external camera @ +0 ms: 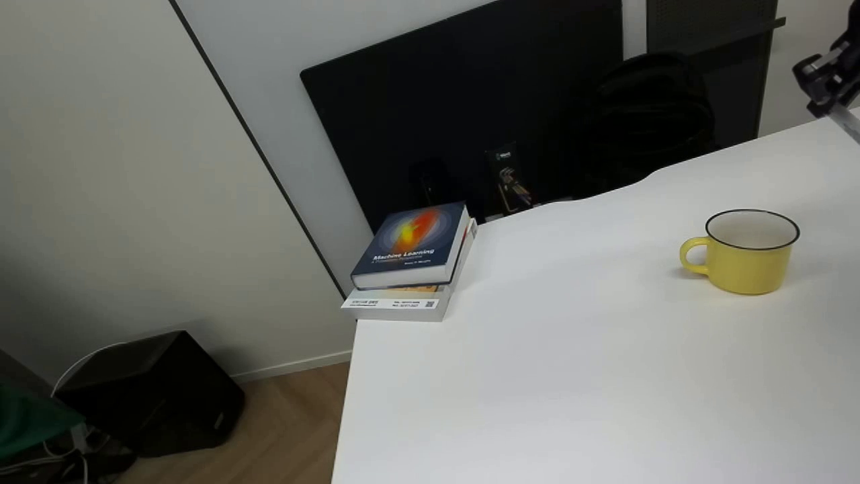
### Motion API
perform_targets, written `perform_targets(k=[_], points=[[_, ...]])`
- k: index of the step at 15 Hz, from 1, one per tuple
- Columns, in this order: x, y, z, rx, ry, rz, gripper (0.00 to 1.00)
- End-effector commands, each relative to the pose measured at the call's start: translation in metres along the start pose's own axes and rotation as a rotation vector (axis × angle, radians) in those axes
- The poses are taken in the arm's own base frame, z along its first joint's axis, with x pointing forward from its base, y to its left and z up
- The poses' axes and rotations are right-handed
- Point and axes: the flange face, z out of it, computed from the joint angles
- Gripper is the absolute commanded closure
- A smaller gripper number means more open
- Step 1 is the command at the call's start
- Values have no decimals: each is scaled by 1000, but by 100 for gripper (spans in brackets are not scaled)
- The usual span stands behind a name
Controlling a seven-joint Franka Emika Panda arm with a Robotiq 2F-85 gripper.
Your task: Put the blue marker inside the yellow cup
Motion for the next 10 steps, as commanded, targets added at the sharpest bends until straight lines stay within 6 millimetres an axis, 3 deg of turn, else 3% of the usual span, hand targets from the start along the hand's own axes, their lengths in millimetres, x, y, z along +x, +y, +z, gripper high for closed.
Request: perform_targets(k=[1,6,10], points=[[17,-18,3,10,84,42,96],[28,-45,16,32,146,22,96],[26,-66,34,32,177,2,96]])
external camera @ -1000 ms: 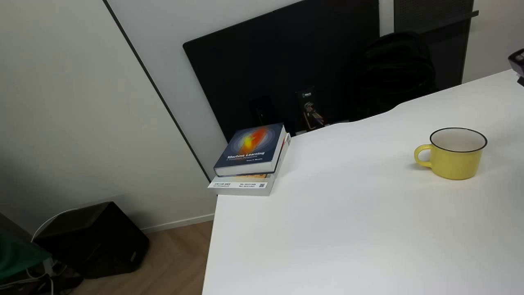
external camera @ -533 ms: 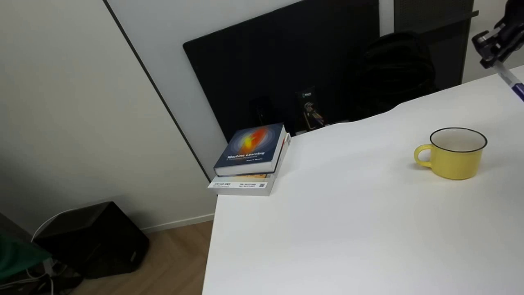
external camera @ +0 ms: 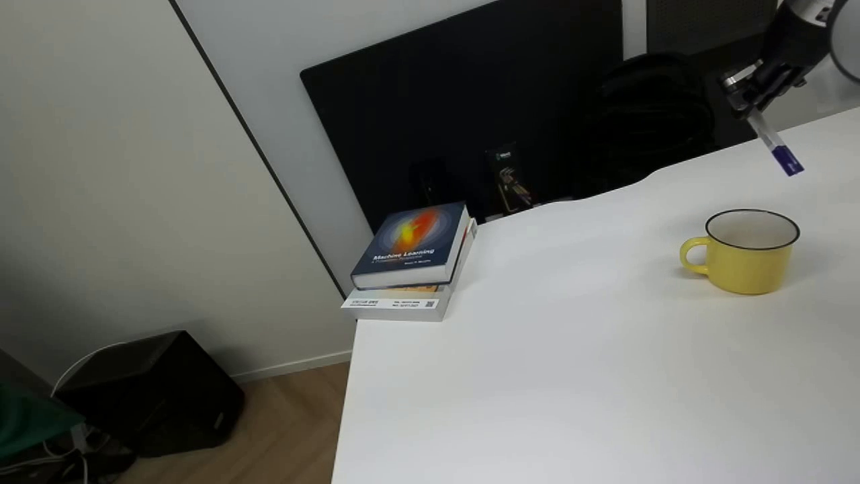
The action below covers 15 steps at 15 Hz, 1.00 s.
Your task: Put the blue marker inside the yellow cup
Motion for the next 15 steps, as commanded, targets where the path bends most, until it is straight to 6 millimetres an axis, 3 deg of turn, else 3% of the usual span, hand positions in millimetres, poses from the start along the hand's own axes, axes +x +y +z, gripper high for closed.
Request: perform_targets(k=[1,9,15], points=[[1,-19,21,-5,43,2,96],[-33,-67,47,12,41,-35,96],[-53,-73,52,1,46,-17,96]])
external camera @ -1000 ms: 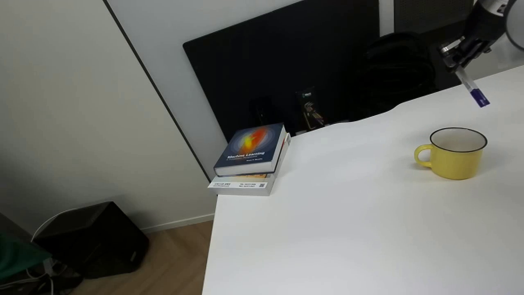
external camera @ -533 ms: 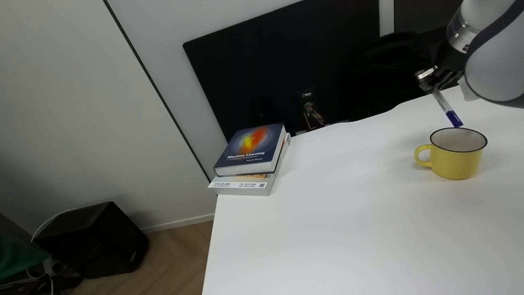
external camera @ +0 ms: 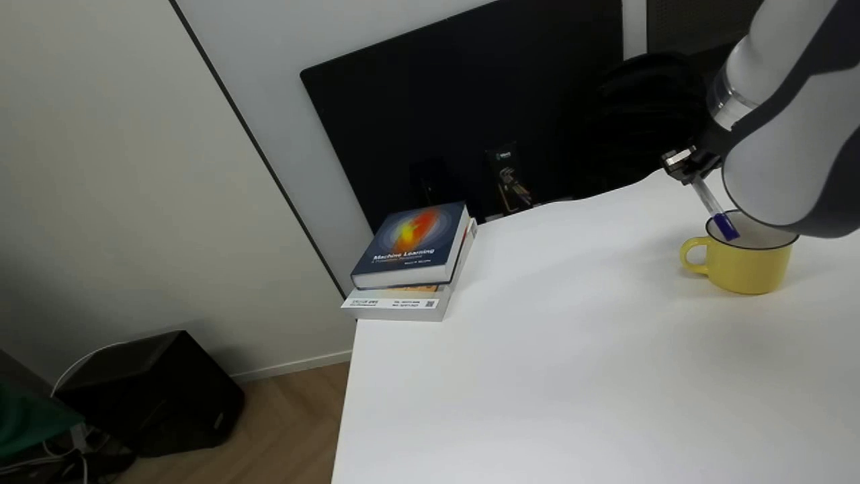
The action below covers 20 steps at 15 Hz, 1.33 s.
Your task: Put the blue marker inside the yellow cup
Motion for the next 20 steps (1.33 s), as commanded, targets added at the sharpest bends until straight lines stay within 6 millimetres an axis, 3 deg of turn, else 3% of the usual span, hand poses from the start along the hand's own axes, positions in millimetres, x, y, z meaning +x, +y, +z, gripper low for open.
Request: perform_targets(k=[1,8,9,20], points=[[-4,2,4,-17,41,16,96],[-21,10,-2,-42,54,43,96],[-15,10,-3,-49,44,48,96],[-29,12,-28,-127,48,90,96]])
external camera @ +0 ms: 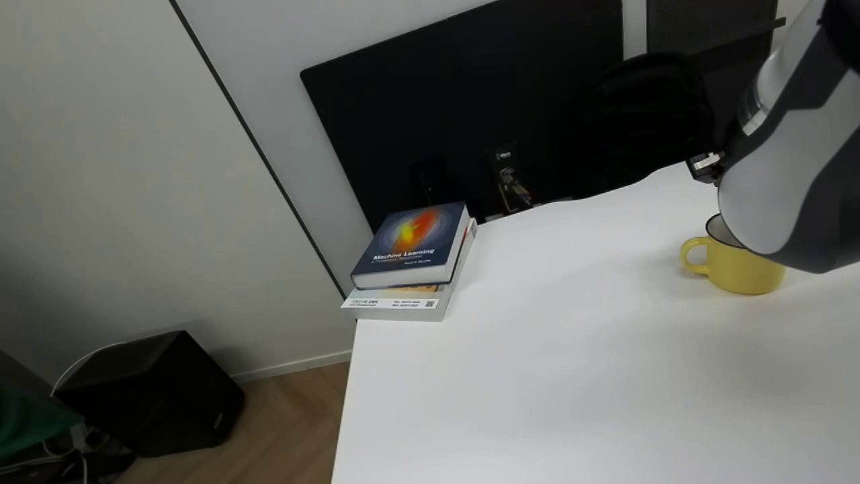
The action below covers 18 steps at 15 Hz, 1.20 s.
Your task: Put the blue marker inside the yellow cup
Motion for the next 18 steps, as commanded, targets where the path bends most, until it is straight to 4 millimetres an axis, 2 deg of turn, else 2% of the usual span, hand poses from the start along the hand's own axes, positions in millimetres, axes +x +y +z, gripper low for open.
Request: perform_targets(k=[1,3,7,17,18], points=[[0,2,-14,-29,14,7,96],[-2,1,-16,-40,20,6,96],[-17,-1,-13,-47,1,-3,96],[-44,11,0,-79,-44,-27,96],[-47,13,2,-79,-53,-28,81]])
